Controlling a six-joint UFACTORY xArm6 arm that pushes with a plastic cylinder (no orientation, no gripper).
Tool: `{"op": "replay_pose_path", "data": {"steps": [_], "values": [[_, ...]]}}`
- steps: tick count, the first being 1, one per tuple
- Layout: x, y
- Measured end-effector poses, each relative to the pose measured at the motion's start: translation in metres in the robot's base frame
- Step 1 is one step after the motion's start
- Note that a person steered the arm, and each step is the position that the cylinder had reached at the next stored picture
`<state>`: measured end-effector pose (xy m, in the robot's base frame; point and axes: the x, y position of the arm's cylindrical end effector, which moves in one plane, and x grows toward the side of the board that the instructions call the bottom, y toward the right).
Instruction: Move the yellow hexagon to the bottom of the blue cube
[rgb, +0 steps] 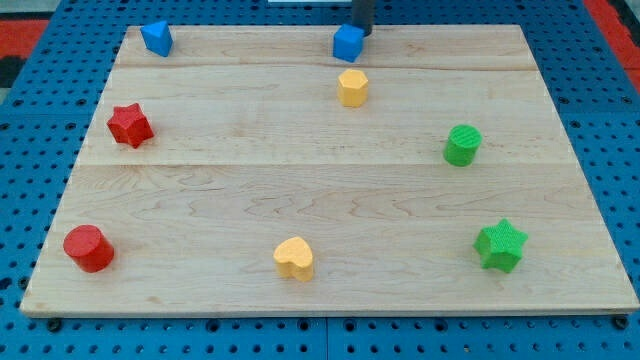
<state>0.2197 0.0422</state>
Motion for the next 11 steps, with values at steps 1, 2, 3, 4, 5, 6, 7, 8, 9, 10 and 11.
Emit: {"op": "replay_pose_path", "data": {"steps": [1, 2, 3, 4, 5, 6, 7, 8, 9, 10, 11], "values": [[0.045, -0.005], [0.025, 0.02], [0.051, 0.035], [0.07, -0.002], [0.104, 0.007], [0.106, 0.044], [0.131, 0.061], [0.146, 0.041], [0.138, 0.023], [0.115, 0.001], [0.099, 0.012]]}}
